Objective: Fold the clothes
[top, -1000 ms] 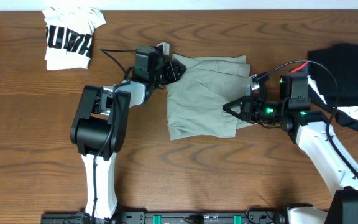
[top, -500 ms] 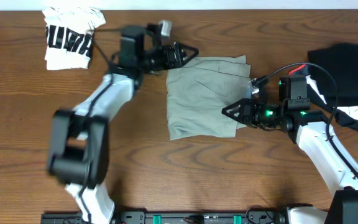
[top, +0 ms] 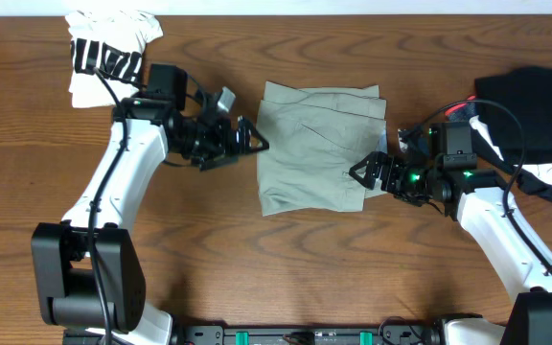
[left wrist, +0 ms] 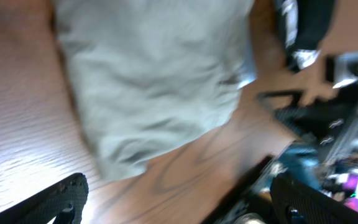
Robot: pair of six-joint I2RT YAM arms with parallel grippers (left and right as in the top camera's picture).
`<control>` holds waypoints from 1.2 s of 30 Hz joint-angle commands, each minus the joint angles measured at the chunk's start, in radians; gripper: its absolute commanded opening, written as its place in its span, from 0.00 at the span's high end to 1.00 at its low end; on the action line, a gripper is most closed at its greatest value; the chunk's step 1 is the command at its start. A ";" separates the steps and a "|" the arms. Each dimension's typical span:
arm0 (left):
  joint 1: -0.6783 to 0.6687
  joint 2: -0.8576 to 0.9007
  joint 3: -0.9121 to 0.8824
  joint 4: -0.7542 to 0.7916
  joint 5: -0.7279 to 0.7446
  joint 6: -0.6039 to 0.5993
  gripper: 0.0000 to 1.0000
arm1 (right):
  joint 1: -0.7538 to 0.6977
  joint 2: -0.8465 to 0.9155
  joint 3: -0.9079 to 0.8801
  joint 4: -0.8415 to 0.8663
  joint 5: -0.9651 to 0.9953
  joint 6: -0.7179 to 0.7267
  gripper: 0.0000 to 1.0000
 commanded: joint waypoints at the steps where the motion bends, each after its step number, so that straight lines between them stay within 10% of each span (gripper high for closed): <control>1: -0.024 -0.014 -0.047 -0.010 -0.088 0.172 0.04 | 0.004 -0.013 0.007 -0.001 0.078 -0.007 0.01; 36: -0.084 0.121 -0.252 0.433 -0.103 0.101 0.04 | 0.004 -0.013 0.004 -0.020 0.160 -0.008 0.01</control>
